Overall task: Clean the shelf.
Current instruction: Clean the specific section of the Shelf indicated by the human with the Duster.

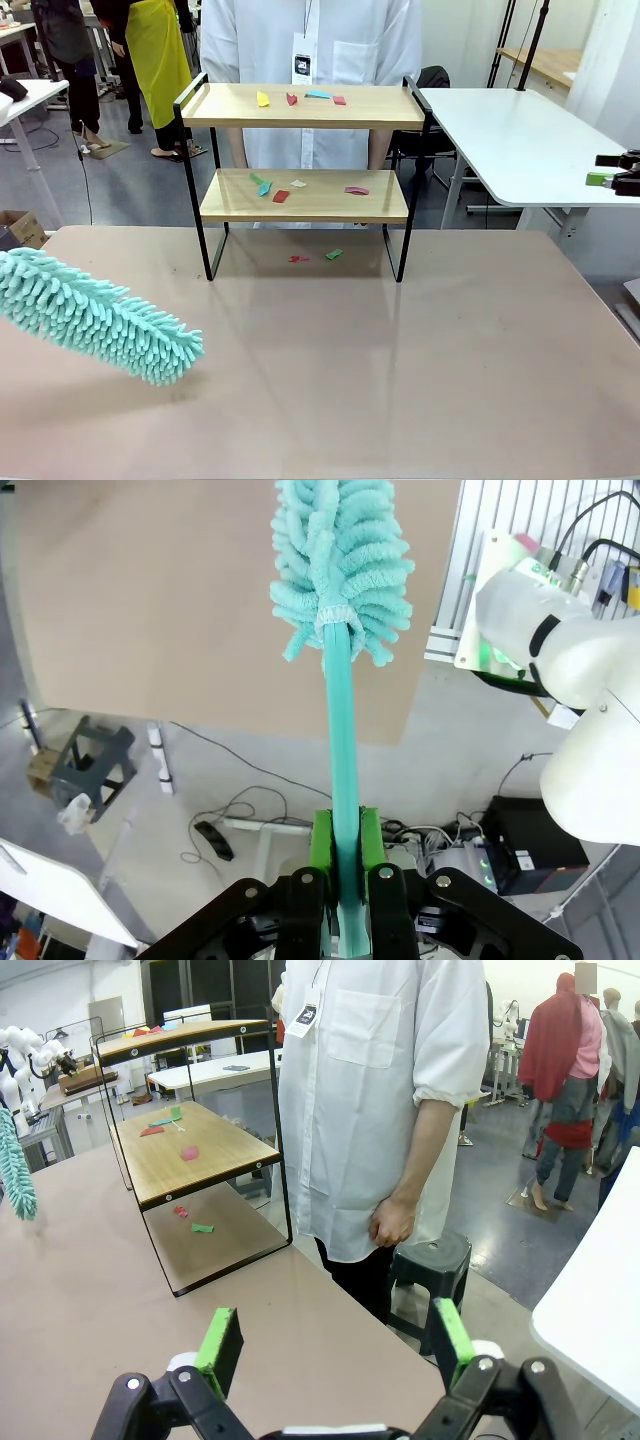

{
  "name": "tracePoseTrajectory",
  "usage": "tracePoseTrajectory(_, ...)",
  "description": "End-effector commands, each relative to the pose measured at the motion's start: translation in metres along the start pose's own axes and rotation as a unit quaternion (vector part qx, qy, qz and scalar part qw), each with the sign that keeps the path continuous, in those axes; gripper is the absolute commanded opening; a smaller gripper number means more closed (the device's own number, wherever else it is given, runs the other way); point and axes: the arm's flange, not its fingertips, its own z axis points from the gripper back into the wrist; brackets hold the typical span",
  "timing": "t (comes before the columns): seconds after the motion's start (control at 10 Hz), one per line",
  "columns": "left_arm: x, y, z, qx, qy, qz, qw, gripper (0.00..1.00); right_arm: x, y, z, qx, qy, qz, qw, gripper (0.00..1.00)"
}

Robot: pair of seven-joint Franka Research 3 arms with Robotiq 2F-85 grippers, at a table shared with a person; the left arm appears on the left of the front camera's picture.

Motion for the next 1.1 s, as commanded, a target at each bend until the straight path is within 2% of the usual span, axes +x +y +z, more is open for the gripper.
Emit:
tracePoseTrajectory(0.0, -0.0017, -0.0012, 0.0015, -0.001, 0.007, 0.001, 1.0, 0.13, 0.0034, 0.001, -0.001, 0.0, 0.006, 0.0, 1.0, 1.0)
tracePoseTrajectory(1.0, -0.0017, -0.0012, 0.0015, -0.001, 0.007, 0.001, 1.0, 0.13, 0.0034, 0.001, -0.001, 0.0, 0.006, 0.0, 1.0, 1.0)
